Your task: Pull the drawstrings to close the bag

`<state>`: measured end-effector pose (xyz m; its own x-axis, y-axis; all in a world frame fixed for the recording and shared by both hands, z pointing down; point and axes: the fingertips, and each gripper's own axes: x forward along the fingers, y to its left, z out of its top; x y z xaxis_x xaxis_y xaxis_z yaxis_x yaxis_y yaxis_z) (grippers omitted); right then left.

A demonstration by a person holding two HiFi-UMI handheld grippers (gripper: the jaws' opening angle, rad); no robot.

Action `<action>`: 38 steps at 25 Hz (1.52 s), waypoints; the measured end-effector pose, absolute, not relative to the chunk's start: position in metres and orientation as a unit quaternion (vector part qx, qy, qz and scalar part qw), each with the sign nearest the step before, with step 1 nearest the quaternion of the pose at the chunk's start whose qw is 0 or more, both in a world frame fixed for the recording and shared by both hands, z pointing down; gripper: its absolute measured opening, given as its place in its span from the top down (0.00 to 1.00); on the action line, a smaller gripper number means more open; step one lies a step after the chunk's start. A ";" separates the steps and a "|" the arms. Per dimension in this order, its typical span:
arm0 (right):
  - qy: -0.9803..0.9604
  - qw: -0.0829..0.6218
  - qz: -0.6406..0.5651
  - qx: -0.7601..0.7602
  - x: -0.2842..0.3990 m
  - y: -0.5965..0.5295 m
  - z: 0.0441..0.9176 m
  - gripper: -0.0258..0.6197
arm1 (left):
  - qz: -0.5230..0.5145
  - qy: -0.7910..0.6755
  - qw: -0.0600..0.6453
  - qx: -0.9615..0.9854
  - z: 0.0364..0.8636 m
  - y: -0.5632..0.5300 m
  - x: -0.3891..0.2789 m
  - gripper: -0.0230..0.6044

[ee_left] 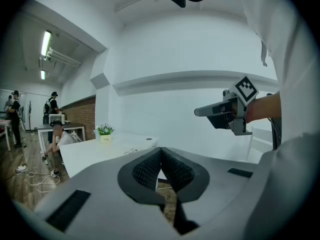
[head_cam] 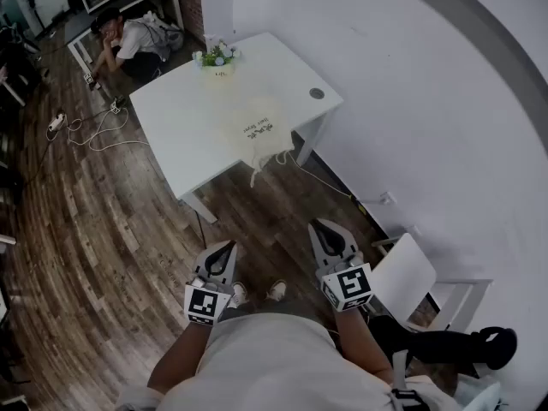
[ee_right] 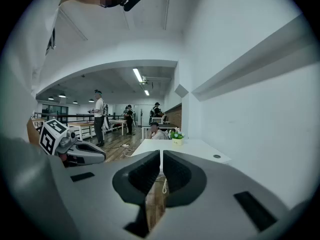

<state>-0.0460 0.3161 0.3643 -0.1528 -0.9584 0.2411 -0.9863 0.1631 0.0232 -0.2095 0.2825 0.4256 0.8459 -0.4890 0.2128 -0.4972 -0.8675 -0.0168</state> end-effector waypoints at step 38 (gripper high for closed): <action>-0.738 0.141 0.164 0.640 0.063 0.157 0.472 0.89 | 0.192 -0.249 0.086 0.945 0.578 0.079 -0.093 0.94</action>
